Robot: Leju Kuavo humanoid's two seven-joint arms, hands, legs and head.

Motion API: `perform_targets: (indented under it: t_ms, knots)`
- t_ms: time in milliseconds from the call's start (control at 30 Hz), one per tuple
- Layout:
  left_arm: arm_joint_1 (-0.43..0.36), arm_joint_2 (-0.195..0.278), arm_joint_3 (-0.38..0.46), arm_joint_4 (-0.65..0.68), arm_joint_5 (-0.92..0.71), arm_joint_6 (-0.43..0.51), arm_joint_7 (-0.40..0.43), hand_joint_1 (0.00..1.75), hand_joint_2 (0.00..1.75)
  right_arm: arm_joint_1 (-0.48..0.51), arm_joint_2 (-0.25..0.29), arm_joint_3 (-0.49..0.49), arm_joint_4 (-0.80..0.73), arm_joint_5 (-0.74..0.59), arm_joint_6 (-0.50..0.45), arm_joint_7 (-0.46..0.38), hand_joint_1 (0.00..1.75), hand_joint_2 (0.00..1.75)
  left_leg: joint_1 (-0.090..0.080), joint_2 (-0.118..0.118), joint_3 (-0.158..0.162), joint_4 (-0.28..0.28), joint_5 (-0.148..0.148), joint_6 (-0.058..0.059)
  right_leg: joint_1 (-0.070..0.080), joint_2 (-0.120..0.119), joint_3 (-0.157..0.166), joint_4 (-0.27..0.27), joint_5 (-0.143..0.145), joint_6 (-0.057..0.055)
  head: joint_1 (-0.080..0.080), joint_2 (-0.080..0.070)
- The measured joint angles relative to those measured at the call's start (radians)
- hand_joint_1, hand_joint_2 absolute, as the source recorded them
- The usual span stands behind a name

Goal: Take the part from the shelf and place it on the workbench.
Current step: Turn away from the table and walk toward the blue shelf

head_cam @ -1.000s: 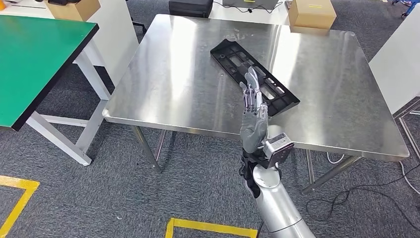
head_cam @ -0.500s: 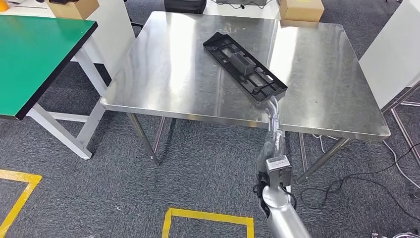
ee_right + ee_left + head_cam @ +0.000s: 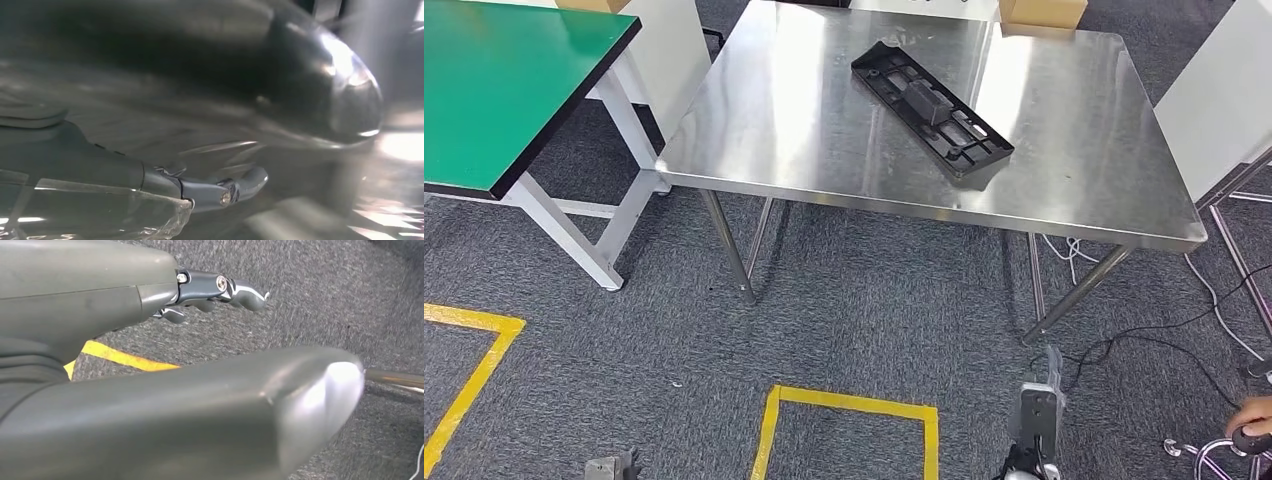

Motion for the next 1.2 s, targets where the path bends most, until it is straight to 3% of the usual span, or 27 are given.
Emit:
perform_targets:
  t_ms: [67, 133, 167, 200, 233, 300, 333, 367, 400, 433, 467, 533, 600, 667, 700, 733, 800, 833, 867, 900, 933, 1000, 1067, 1133, 1200]
  knots:
    - [-0.003, 0.009, -0.015, -0.001, 0.010, -0.003, 0.000, 0.00, 0.00, -0.026, -0.003, -0.057, 0.153, 0.000, -0.001, 0.020, 0.00, 0.00, -0.002, 0.001, -0.008, 0.001, 0.021, -0.012, 0.006, 0.001, 0.065, -0.104, -0.026, -0.016, -0.004, 0.000]
    - [-0.005, 0.018, -0.024, -0.001, 0.015, -0.004, 0.000, 0.00, 0.00, -0.034, -0.007, -0.097, 0.283, 0.002, 0.002, 0.045, 0.00, 0.00, 0.002, 0.001, -0.010, -0.002, 0.037, -0.023, 0.004, 0.000, 0.061, -0.119, -0.023, -0.032, -0.008, 0.000]
    - [-0.004, 0.022, -0.026, 0.000, 0.015, -0.004, 0.000, 0.00, 0.00, -0.035, -0.009, -0.112, 0.332, 0.002, 0.004, 0.052, 0.00, 0.00, 0.006, 0.001, -0.016, 0.005, 0.024, -0.029, 0.001, -0.002, 0.053, -0.117, -0.013, -0.043, -0.010, 0.000]
    - [-0.002, 0.025, -0.029, 0.001, 0.016, -0.005, 0.000, 0.00, 0.00, -0.036, -0.009, -0.124, 0.372, 0.004, 0.005, 0.056, 0.00, 0.00, 0.010, 0.000, -0.025, 0.027, -0.010, -0.035, -0.003, -0.003, 0.042, -0.117, -0.001, -0.055, -0.011, 0.000]
    - [-0.001, 0.027, -0.031, 0.001, 0.016, -0.004, 0.000, 0.00, 0.00, -0.038, -0.010, -0.132, 0.405, 0.005, 0.005, 0.058, 0.00, 0.00, 0.013, -0.001, -0.037, 0.069, -0.063, -0.041, -0.006, -0.005, 0.030, -0.117, 0.012, -0.064, -0.012, 0.000]
    - [-0.002, 0.028, -0.037, 0.002, 0.017, -0.004, 0.000, 0.00, 0.00, -0.043, -0.010, -0.144, 0.452, 0.006, 0.005, 0.061, 0.00, 0.00, 0.015, -0.002, -0.061, 0.196, -0.173, -0.051, -0.001, -0.005, 0.007, -0.115, 0.036, -0.073, -0.014, 0.000]
    - [-0.003, 0.028, -0.040, 0.002, 0.017, -0.004, 0.000, 0.00, 0.00, -0.045, -0.010, -0.148, 0.471, 0.007, 0.005, 0.064, 0.00, 0.00, 0.016, -0.002, -0.065, 0.257, -0.198, -0.055, 0.000, -0.005, -0.006, -0.114, 0.048, -0.073, -0.014, 0.000]
    - [-0.003, 0.029, -0.042, 0.002, 0.018, -0.004, 0.000, 0.00, 0.00, -0.048, -0.010, -0.152, 0.488, 0.010, 0.004, 0.074, 0.00, 0.00, 0.017, -0.001, -0.057, 0.292, -0.199, -0.057, 0.002, -0.005, -0.019, -0.111, 0.059, -0.071, -0.014, 0.000]
    - [-0.004, 0.029, -0.044, 0.002, 0.019, -0.004, 0.000, 0.00, 0.00, -0.050, -0.011, -0.154, 0.503, 0.018, 0.003, 0.092, 0.00, 0.00, 0.018, -0.001, -0.034, 0.294, -0.182, -0.057, 0.003, -0.005, -0.034, -0.107, 0.068, -0.068, -0.014, 0.000]
    - [-0.005, 0.030, -0.045, 0.002, 0.021, -0.004, 0.000, 0.00, 0.00, -0.051, -0.012, -0.156, 0.518, 0.030, 0.004, 0.123, 0.00, 0.00, 0.018, -0.002, 0.009, 0.258, -0.160, -0.053, 0.004, -0.004, -0.048, -0.103, 0.076, -0.065, -0.014, 0.000]
    - [-0.007, 0.032, -0.045, 0.002, 0.023, -0.004, 0.000, 0.00, 0.00, -0.051, -0.012, -0.156, 0.532, 0.046, 0.009, 0.162, 0.00, 0.00, 0.017, -0.003, 0.064, 0.192, -0.150, -0.046, 0.004, -0.004, -0.059, -0.099, 0.082, -0.062, -0.014, 0.000]
    - [-0.012, 0.036, -0.045, 0.003, 0.028, -0.004, 0.002, 0.00, 0.00, -0.048, -0.012, -0.153, 0.558, 0.084, 0.030, 0.236, 0.00, 0.00, 0.012, -0.005, 0.161, 0.057, -0.163, -0.030, 0.007, -0.005, -0.072, -0.094, 0.095, -0.052, -0.013, 0.000]
    - [-0.015, 0.039, -0.045, 0.005, 0.032, -0.004, 0.010, 0.00, 0.00, -0.043, -0.011, -0.143, 0.582, 0.121, 0.066, 0.293, 0.00, 0.00, 0.003, -0.005, 0.189, 0.005, -0.175, -0.015, 0.007, -0.007, -0.077, -0.096, 0.109, -0.038, -0.013, 0.000]
    - [-0.018, 0.041, -0.045, 0.008, 0.029, -0.005, 0.022, 0.00, 0.00, -0.033, -0.009, -0.128, 0.604, 0.146, 0.104, 0.341, 0.00, 0.00, 0.001, -0.001, 0.184, -0.014, -0.152, 0.001, 0.008, -0.007, -0.082, -0.096, 0.113, -0.027, -0.014, 0.000]
    - [-0.021, 0.042, -0.045, 0.009, 0.027, -0.005, 0.028, 0.00, 0.00, -0.027, -0.008, -0.122, 0.612, 0.153, 0.118, 0.358, 0.00, 0.00, 0.003, 0.001, 0.178, -0.025, -0.136, 0.010, 0.009, -0.005, -0.091, -0.081, 0.096, -0.027, -0.012, 0.000]
    - [-0.023, 0.042, -0.045, 0.010, 0.025, -0.006, 0.031, 0.00, 0.00, -0.022, -0.008, -0.116, 0.618, 0.156, 0.125, 0.366, 0.00, 0.00, 0.005, 0.003, 0.169, -0.035, -0.119, 0.016, 0.009, -0.003, -0.107, -0.048, 0.063, -0.030, -0.009, 0.000]
    - [-0.026, 0.042, -0.046, 0.011, 0.024, -0.007, 0.035, 0.00, 0.00, -0.016, -0.008, -0.109, 0.627, 0.160, 0.130, 0.373, 0.00, 0.00, 0.006, 0.005, 0.139, -0.039, -0.092, 0.022, 0.003, 0.000, -0.150, 0.071, -0.026, -0.036, -0.005, 0.000]
    - [-0.026, 0.042, -0.046, 0.011, 0.024, -0.007, 0.036, 0.00, 0.00, -0.015, -0.008, -0.106, 0.631, 0.160, 0.132, 0.376, 0.00, 0.00, 0.006, 0.007, 0.122, -0.038, -0.080, 0.019, -0.001, 0.001, -0.165, 0.133, -0.052, -0.031, -0.003, 0.000]
    - [-0.026, 0.042, -0.046, 0.012, 0.023, -0.007, 0.038, 0.00, 0.00, -0.014, -0.010, -0.103, 0.634, 0.162, 0.135, 0.381, 0.00, 0.00, 0.006, 0.009, 0.104, -0.037, -0.067, 0.016, -0.005, 0.001, -0.169, 0.176, -0.059, -0.020, -0.003, 0.000]
    - [-0.026, 0.042, -0.046, 0.012, 0.022, -0.008, 0.040, 0.00, 0.00, -0.013, -0.012, -0.100, 0.636, 0.167, 0.138, 0.389, 0.00, 0.00, 0.008, 0.010, 0.087, -0.036, -0.054, 0.012, -0.010, 0.001, -0.157, 0.187, -0.045, -0.005, -0.002, 0.000]
    - [-0.026, 0.042, -0.046, 0.013, 0.021, -0.010, 0.044, 0.00, 0.00, -0.013, -0.013, -0.096, 0.638, 0.173, 0.142, 0.400, 0.00, 0.00, 0.010, 0.011, 0.070, -0.033, -0.043, 0.006, -0.015, 0.001, -0.127, 0.163, -0.021, 0.012, -0.001, 0.000]
    - [-0.026, 0.042, -0.046, 0.013, 0.016, -0.012, 0.052, 0.00, 0.00, -0.015, -0.012, -0.087, 0.641, 0.184, 0.147, 0.428, 0.00, 0.00, 0.012, 0.011, 0.036, -0.019, -0.023, -0.009, -0.021, 0.001, -0.020, 0.028, 0.002, 0.030, 0.001, 0.000]
    - [-0.027, 0.044, -0.046, 0.014, 0.013, -0.012, 0.061, 0.00, 0.00, -0.015, -0.008, -0.079, 0.642, 0.189, 0.154, 0.451, 0.00, 0.00, 0.010, 0.012, 0.014, -0.004, -0.005, -0.024, -0.015, 0.005, 0.053, -0.092, -0.018, 0.019, 0.002, 0.000]
    - [-0.026, 0.045, -0.046, 0.016, 0.012, -0.010, 0.074, 0.00, 0.00, -0.011, -0.003, -0.073, 0.646, 0.190, 0.163, 0.466, 0.00, 0.00, 0.011, 0.012, 0.007, -0.002, 0.012, -0.032, -0.011, 0.006, 0.053, -0.114, -0.027, -0.002, -0.002, 0.000]
    - [-0.023, 0.045, -0.046, 0.019, 0.011, -0.009, 0.088, 0.00, 0.00, -0.008, 0.002, -0.069, 0.649, 0.193, 0.173, 0.477, 0.00, 0.00, 0.019, 0.010, -0.001, 0.010, -0.004, -0.039, -0.018, 0.003, 0.042, -0.109, -0.014, -0.022, -0.006, 0.000]
